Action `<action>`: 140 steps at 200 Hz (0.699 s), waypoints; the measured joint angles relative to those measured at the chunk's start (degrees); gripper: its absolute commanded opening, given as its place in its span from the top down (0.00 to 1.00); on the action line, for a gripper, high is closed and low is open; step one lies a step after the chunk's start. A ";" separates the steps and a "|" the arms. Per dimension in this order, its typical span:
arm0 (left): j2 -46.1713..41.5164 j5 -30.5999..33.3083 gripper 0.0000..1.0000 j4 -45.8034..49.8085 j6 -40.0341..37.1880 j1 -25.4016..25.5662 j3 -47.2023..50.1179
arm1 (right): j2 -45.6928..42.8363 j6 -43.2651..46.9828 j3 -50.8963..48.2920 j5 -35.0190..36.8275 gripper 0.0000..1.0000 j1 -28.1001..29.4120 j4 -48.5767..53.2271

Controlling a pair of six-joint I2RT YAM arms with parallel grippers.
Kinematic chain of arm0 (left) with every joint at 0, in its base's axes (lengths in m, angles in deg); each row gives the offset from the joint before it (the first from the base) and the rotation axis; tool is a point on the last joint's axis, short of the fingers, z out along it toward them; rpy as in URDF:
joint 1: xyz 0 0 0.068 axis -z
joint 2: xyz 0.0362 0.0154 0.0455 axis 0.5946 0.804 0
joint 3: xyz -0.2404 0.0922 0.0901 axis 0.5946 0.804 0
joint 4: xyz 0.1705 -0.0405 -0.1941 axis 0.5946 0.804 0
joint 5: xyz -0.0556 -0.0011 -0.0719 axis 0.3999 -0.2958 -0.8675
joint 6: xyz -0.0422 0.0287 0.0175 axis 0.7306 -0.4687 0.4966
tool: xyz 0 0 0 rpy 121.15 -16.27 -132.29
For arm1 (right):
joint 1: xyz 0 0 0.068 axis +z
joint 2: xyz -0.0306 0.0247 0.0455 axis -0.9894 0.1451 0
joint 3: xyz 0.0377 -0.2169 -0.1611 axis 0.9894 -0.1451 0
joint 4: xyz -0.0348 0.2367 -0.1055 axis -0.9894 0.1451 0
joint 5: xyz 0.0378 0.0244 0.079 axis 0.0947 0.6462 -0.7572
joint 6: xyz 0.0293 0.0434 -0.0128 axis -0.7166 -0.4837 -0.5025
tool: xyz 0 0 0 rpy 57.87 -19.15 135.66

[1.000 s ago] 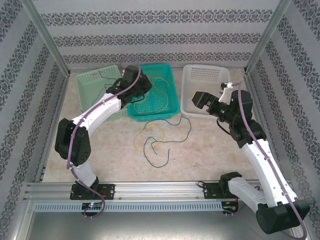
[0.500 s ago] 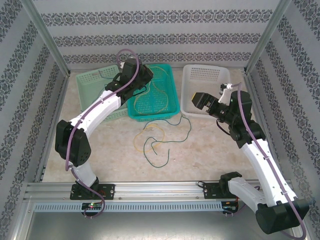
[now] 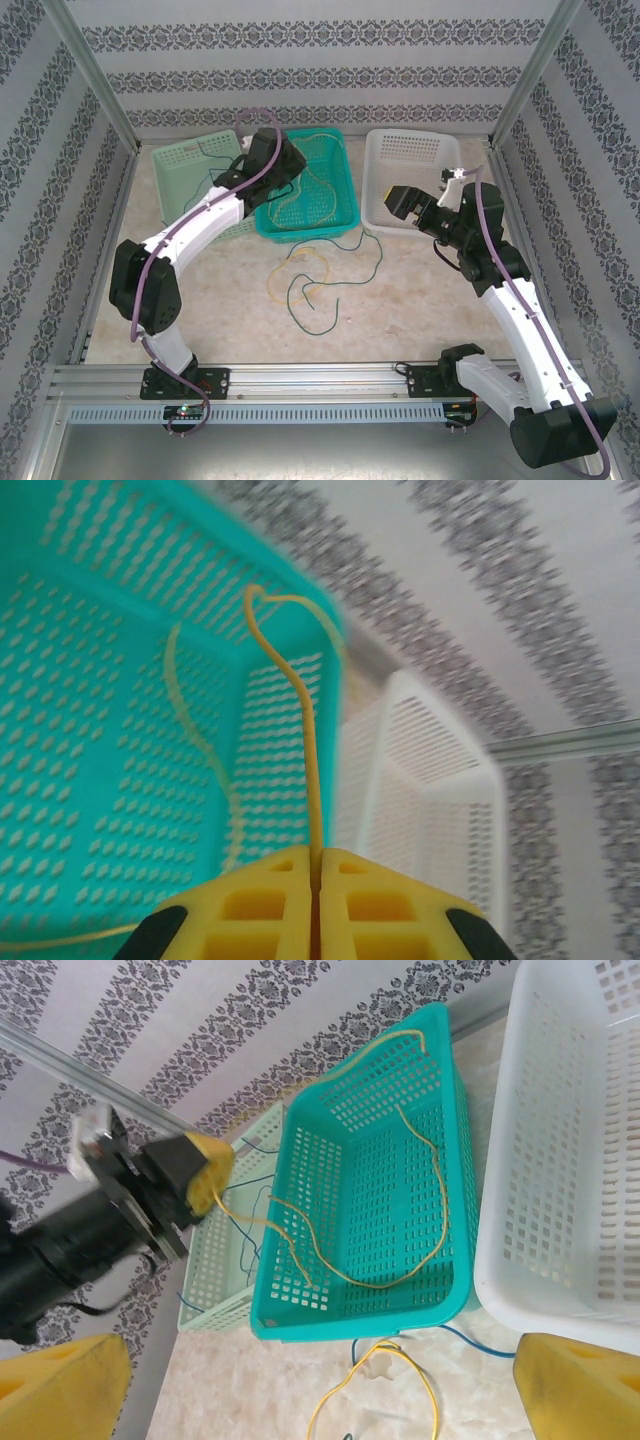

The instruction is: Untangle the cables

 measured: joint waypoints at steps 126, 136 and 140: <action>-2.82 2.75 0.00 4.55 -10.67 1.62 4.24 | 1.68 1.29 -0.61 1.57 0.15 2.82 5.11; -4.57 4.11 0.00 5.68 -13.35 2.91 3.93 | 2.84 1.95 -0.61 2.19 0.17 4.72 6.82; -5.33 4.66 0.00 5.97 -14.49 3.48 3.91 | 3.39 1.97 -0.61 2.67 0.18 5.60 7.48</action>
